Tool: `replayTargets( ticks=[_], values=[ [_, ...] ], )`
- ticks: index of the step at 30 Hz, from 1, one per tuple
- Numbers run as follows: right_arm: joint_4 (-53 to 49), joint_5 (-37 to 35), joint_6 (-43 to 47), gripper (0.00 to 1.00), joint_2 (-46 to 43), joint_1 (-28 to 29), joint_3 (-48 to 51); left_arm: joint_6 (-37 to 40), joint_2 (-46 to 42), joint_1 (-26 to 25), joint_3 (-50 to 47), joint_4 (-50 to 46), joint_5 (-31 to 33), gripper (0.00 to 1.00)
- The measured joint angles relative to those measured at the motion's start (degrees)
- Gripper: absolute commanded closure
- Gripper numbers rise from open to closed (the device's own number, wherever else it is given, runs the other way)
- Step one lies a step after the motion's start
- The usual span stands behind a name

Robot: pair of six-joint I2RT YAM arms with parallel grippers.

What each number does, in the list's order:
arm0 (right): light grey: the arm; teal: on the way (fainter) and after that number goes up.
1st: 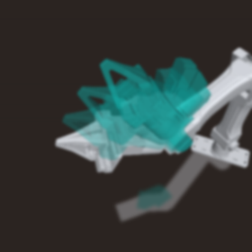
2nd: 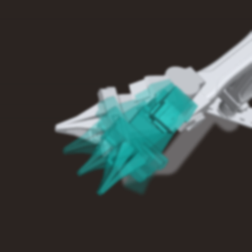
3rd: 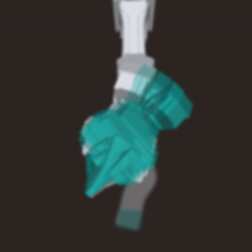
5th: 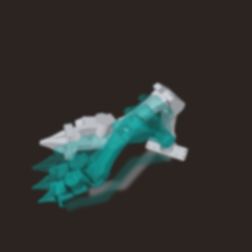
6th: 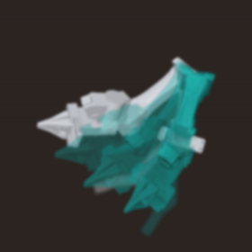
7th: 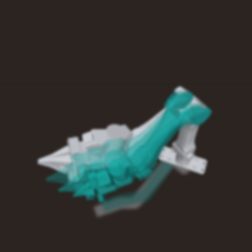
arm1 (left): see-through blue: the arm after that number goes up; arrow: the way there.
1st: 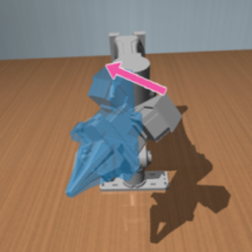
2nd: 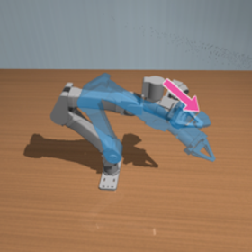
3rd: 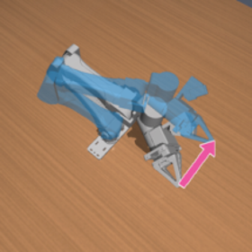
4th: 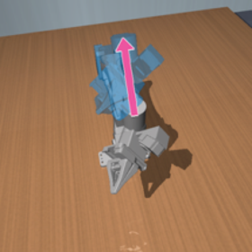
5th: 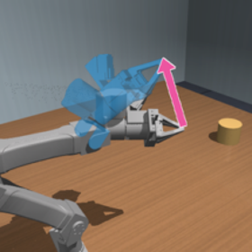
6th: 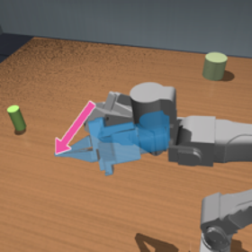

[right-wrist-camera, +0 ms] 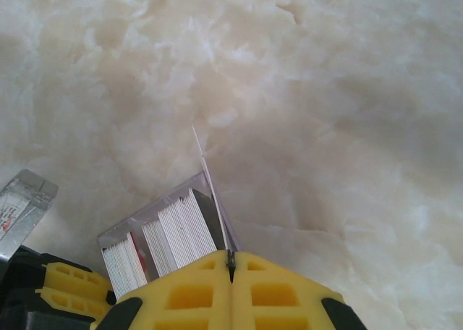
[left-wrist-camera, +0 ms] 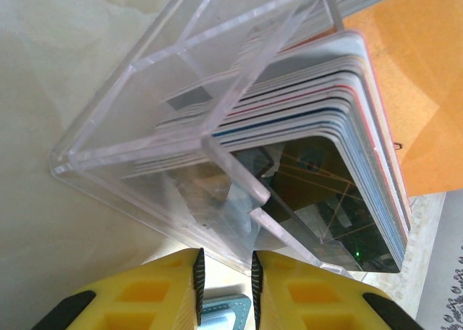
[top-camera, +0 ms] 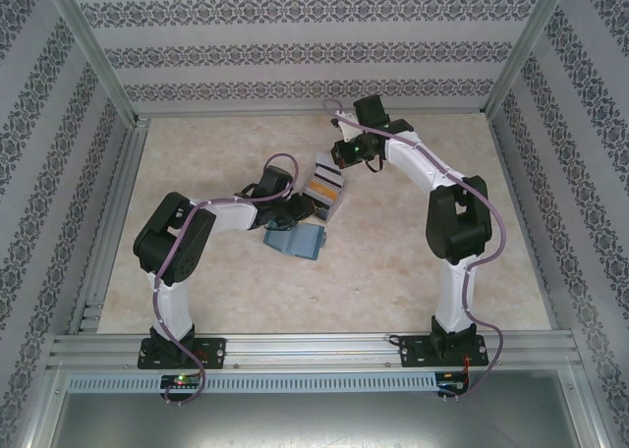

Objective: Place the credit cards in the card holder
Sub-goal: Pick up the credit card from the storage box.

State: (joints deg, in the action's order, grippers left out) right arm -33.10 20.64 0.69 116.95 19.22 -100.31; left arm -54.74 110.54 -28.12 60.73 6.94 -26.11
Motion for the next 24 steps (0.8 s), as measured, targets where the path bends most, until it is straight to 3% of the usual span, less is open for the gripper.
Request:
replayTargets(
  ticks=[12,24],
  values=[
    [5.84,1.42,-1.38,1.0,-5.9,-0.39,3.37,0.0,-0.98,-0.02,0.0,-0.15,0.0,0.71],
    [19.15,8.63,-13.77,1.0,-16.26,-0.76,17.55,0.5,-12.33,-0.02,1.55,-3.76,0.0,0.67]
  ],
)
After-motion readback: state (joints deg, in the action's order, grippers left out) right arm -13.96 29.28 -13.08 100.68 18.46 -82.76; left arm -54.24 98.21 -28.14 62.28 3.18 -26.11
